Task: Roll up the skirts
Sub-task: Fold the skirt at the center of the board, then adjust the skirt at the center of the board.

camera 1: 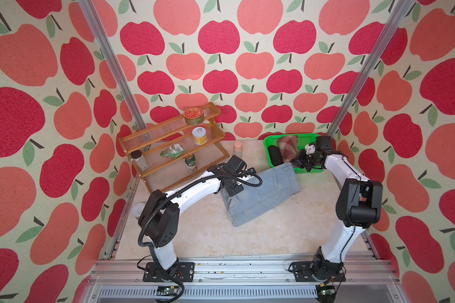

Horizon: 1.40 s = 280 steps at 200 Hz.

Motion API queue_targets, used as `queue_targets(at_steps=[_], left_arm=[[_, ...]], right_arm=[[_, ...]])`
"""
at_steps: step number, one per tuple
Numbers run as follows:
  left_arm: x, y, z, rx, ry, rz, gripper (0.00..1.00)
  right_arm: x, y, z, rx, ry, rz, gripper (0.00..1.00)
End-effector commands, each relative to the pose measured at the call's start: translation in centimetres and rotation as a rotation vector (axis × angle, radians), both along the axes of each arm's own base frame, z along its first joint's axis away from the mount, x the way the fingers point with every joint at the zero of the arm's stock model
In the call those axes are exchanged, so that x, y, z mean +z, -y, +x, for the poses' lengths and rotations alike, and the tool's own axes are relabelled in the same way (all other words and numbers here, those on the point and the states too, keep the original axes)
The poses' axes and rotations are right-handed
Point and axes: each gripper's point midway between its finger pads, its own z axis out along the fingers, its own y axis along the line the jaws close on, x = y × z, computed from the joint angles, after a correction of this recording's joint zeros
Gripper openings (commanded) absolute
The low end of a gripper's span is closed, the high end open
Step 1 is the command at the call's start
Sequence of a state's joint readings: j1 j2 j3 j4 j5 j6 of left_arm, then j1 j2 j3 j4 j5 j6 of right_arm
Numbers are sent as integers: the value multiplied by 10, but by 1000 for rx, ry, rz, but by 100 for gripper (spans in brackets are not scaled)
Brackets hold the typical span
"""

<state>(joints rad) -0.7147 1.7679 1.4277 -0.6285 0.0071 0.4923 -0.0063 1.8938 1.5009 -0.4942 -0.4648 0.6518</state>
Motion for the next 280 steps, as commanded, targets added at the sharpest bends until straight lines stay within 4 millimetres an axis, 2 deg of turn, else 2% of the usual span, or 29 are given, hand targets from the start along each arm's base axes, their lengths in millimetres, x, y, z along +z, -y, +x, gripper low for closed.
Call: queue_targets(at_steps=[1,13,29,43,62,75,93,105,118,140,157,162,172,188,211,228,251,280], left_arm=[[-19,-27,3,35,-64,98,19],[-22,-31,11,56,-59,105,38],[-26,-34,19,88,-70,108,49],[-30,-38,26,113,-68,112,51],[-34,-40,35,138,-50,117,51],[-31,-38,36,146,-41,100,51],[-17,-33,36,165,-13,30,50],[-8,-28,33,183,0,-29,50],[6,-20,26,199,15,-107,51],[22,-8,2,245,24,-252,56],[28,-9,-20,315,-2,-359,64],[29,-12,-25,348,-20,-395,71],[24,-21,-37,422,-87,-445,79],[12,-36,-55,509,-180,-464,87],[-11,-53,-74,603,-266,-461,89],[-26,-54,-80,641,-312,-489,90],[-44,-45,-83,656,-367,-504,90],[-52,-36,-76,658,-366,-504,90]], right_arm=[[0,16,25,-26,58,-84,31],[0,15,28,-30,55,-81,51],[9,14,32,-28,75,-77,58],[23,15,31,-25,103,-85,59],[46,21,20,-17,147,-123,59],[60,26,4,-7,175,-162,60],[64,26,-27,29,177,-188,59],[54,23,-51,55,161,-189,60],[35,22,-76,63,133,-182,60],[7,25,-105,48,103,-155,61],[-7,25,-117,56,94,-159,71],[-11,25,-120,65,88,-160,77],[-16,21,-124,91,87,-141,86],[-23,15,-127,122,74,-92,89],[-37,15,-126,136,44,-94,89],[-51,20,-124,132,18,-123,87],[-68,24,-123,142,-27,-151,83],[-75,27,-120,133,-35,-166,82]])
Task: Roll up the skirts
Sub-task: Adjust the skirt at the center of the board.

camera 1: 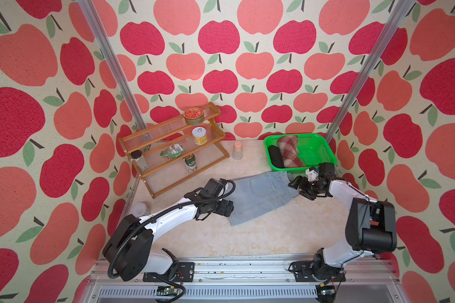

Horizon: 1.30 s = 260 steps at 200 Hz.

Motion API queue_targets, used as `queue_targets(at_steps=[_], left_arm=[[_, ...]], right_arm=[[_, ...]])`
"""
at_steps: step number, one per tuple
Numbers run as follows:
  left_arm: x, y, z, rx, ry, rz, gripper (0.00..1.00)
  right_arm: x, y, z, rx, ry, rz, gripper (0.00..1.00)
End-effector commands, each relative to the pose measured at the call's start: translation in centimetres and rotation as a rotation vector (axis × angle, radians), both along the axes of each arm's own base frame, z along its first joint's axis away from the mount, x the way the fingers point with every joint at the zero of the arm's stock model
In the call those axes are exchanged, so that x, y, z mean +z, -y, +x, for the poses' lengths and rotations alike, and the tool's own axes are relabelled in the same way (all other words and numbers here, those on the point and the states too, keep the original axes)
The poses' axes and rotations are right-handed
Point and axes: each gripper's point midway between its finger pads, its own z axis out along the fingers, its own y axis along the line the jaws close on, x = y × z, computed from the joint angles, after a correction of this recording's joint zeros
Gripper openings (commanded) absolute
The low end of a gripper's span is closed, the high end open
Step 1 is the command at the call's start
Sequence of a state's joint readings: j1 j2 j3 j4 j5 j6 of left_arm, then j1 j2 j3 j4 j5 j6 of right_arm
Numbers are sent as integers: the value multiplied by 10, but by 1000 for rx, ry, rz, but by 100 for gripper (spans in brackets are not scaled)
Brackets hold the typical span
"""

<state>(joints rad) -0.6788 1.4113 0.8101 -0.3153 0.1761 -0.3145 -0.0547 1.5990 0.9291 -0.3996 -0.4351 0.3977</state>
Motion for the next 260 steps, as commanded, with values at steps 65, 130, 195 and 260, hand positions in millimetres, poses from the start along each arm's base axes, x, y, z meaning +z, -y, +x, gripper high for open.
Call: queue_targets(at_steps=[65,130,195,260], left_arm=[[-21,31,25,25,-34,-55,90],[-38,25,37,66,-50,-6,55],[-58,-1,58,134,-69,114,0],[-43,-42,97,189,-9,223,16]], right_arm=[[-14,21,11,-34,-14,-87,75],[-18,23,13,-45,-20,-90,47],[-36,10,-14,-20,-60,-84,10],[-31,-35,-79,76,-71,-26,7]])
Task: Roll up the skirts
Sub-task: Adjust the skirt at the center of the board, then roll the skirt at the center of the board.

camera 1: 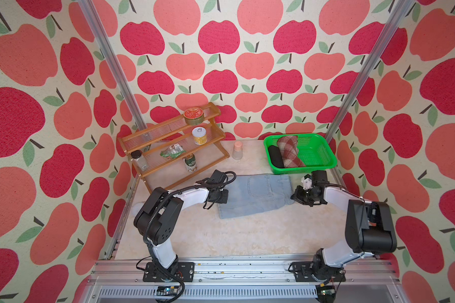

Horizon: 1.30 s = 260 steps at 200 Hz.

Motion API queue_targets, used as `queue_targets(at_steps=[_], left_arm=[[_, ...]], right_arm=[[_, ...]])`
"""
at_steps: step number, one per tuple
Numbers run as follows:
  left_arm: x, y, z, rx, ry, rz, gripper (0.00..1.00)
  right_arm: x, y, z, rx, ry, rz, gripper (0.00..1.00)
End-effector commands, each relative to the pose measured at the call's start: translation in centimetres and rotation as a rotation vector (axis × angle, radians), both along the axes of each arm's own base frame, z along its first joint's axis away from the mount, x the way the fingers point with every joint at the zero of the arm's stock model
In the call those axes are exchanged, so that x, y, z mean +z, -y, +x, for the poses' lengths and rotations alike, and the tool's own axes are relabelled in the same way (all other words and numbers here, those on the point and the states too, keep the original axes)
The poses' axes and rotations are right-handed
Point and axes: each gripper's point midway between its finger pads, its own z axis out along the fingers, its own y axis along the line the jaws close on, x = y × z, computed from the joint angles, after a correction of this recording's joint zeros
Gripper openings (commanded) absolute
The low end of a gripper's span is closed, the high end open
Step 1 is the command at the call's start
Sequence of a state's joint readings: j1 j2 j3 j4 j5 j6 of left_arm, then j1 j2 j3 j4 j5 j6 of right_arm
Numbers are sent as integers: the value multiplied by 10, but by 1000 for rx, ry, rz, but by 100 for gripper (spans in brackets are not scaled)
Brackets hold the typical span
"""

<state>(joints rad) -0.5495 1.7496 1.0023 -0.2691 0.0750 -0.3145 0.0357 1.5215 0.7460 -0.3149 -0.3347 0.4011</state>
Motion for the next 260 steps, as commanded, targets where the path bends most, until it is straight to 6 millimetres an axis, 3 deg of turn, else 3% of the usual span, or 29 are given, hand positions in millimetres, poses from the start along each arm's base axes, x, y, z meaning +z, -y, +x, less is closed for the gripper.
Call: queue_targets(at_steps=[1,32,48,63,66,69,72,90,118,141,155,177,204,230,260], left_arm=[[6,-21,16,7,18,95,16],[18,-25,38,-13,63,117,23],[20,-22,48,-33,68,108,35],[23,-16,54,-52,76,71,67],[24,-15,56,-55,82,63,77],[27,-13,57,-58,92,54,96],[30,-12,58,-62,101,45,100],[56,-8,65,-74,184,-8,99],[125,-9,74,-82,371,-136,99],[181,-18,81,-64,480,-399,99],[203,-39,90,37,520,-556,99],[217,-65,97,130,481,-708,99],[228,-58,92,35,455,-833,99],[212,-35,79,-45,469,-651,99],[209,24,33,-290,575,-440,99]], right_arm=[[2,-21,-40,24,-51,67,6],[10,-41,-82,51,-32,73,6],[8,-51,-100,61,-30,85,8],[8,-58,-111,79,-29,100,27],[9,-58,-111,80,-25,102,32],[10,-58,-112,81,-23,102,38],[11,-58,-112,82,-19,102,43],[23,-52,-107,79,18,65,66],[52,-48,-91,50,98,71,98],[72,-38,-73,-18,169,139,99],[81,-26,-61,-82,192,190,99],[87,-15,-51,-132,213,224,99],[82,-8,-45,-153,197,236,99],[75,3,-37,-196,171,253,99],[71,17,-24,-246,148,266,99]])
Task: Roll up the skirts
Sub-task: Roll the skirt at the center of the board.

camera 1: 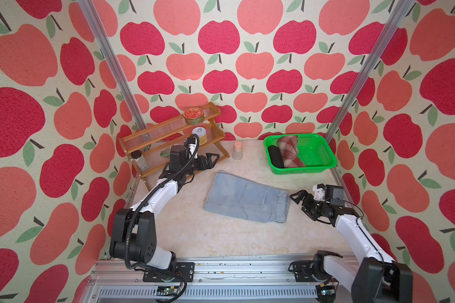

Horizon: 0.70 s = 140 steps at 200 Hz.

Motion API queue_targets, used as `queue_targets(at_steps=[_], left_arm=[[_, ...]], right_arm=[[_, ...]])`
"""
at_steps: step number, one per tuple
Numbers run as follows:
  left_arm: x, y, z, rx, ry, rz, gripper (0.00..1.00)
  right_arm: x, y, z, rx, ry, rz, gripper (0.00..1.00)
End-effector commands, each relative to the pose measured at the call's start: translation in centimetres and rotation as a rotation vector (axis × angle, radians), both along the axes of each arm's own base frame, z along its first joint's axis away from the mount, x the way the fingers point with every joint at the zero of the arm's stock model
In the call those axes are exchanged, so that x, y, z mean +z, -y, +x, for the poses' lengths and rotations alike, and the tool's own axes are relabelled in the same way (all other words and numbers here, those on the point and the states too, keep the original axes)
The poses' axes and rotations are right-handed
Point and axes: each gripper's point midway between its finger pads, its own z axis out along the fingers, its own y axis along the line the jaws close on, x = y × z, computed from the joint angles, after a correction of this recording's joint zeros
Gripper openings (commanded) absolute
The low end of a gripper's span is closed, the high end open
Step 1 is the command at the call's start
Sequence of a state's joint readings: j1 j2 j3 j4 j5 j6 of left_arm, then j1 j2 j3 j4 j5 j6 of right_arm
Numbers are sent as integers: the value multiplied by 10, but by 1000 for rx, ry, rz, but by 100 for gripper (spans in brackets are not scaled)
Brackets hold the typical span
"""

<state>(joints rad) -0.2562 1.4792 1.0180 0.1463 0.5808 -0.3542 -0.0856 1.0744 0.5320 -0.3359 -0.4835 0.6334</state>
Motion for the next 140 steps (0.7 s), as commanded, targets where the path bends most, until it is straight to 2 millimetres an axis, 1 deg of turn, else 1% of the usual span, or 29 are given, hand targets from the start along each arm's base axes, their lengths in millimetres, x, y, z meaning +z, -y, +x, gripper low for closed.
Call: queue_targets(at_steps=[1,13,26,34,36,38,41,45,64,82,95,112,140], left_arm=[[6,41,-41,-134,173,208,99],[6,61,-59,-170,237,302,100],[-2,85,-79,-227,296,410,99],[-13,101,-94,-273,341,505,100],[-17,101,-94,-271,348,535,100],[-19,107,-99,-285,361,559,99],[-24,111,-102,-291,374,599,100],[-31,120,-111,-317,391,647,100],[-64,152,-143,-430,478,867,99],[-88,178,-168,-503,582,1013,99],[-99,192,-180,-534,634,1076,99],[-109,207,-189,-543,667,1117,99],[-113,218,-186,-512,691,1130,100]], right_arm=[[15,6,20,-17,38,36,99],[15,11,26,-33,33,49,99],[17,18,32,-58,38,66,99],[19,22,36,-72,45,72,99],[20,22,37,-74,47,73,99],[20,24,38,-79,49,75,99],[21,24,39,-80,50,76,99],[21,27,42,-87,55,79,99],[22,30,50,-90,63,98,99],[19,31,56,-91,59,118,99],[18,32,59,-96,63,124,99],[18,32,62,-99,65,136,99],[18,31,65,-98,68,146,99]])
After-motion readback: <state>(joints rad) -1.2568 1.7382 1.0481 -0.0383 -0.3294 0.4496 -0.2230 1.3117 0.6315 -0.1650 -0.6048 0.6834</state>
